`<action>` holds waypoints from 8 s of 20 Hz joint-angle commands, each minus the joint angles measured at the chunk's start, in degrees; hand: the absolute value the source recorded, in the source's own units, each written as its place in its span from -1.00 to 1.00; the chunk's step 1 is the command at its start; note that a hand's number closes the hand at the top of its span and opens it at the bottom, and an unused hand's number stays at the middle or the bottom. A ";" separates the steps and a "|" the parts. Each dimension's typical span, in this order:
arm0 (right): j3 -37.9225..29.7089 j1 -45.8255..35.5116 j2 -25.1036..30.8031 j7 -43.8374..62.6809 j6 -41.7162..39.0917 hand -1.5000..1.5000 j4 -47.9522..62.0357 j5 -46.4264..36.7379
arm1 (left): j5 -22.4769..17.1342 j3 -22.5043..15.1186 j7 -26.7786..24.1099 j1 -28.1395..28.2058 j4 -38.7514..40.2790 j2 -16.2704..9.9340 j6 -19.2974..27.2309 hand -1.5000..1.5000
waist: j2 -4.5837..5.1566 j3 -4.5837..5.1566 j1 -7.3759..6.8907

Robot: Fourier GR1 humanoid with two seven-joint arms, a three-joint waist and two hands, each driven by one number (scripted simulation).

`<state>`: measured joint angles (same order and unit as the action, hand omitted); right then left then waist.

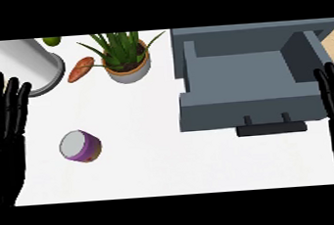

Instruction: Pick up the can, place it into the drawer and close the drawer

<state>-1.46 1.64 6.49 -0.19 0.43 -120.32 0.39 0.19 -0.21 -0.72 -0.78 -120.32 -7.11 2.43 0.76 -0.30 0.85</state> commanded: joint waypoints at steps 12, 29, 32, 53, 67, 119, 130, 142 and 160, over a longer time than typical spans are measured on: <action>-2.76 2.88 -1.69 9.67 3.54 -1.00 2.86 1.52 | 19.28 0.25 18.99 13.42 1.59 7.07 49.17 -1.00 | -0.60 0.22 -1.15; -6.53 6.68 -0.11 10.50 0.27 -1.00 -1.12 4.74 | 53.30 -17.29 51.48 9.18 2.51 7.11 62.37 -1.00 | -0.83 0.29 -0.68; -7.79 6.46 0.79 11.79 -0.48 -1.00 -3.14 6.21 | 51.73 -19.14 50.77 7.16 9.72 7.11 66.39 -1.00 | -0.82 0.31 -0.55; -9.72 7.98 -0.67 12.22 -1.30 -1.00 -4.38 6.15 | 25.80 -18.05 28.64 3.96 32.79 6.46 83.31 -1.00 | -0.80 0.50 -0.72; -12.81 6.76 1.74 15.43 -2.76 -1.00 -6.50 8.53 | 8.66 -14.74 16.32 0.76 37.30 5.04 83.44 -1.00 | -0.74 0.65 -0.71; -13.88 1.14 1.02 17.80 -0.74 -1.00 -7.48 3.54 | -20.43 -6.26 -20.43 -35.61 77.17 0.38 5.66 1.00 | -0.88 0.29 -0.92; -16.93 5.30 1.19 17.47 -3.66 -1.00 -9.93 7.07 | -16.78 -9.43 -1.83 -45.74 63.89 4.49 13.67 1.00 | -0.98 0.27 -0.58; -15.67 -1.52 2.41 21.65 -1.21 -1.00 -8.56 4.42 | -12.84 -7.41 9.67 -66.49 70.87 7.02 18.89 1.00 | -0.54 0.29 0.10; -15.49 -0.21 1.50 19.89 -2.56 -1.00 -8.69 4.99 | -21.60 -12.73 9.92 -85.79 93.08 7.11 23.95 1.00 | 0.02 0.20 2.72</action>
<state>-17.39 1.84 8.21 18.69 -2.73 -128.32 5.83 -19.60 -11.79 10.71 -84.33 -32.32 -0.02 25.94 0.58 -0.09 3.00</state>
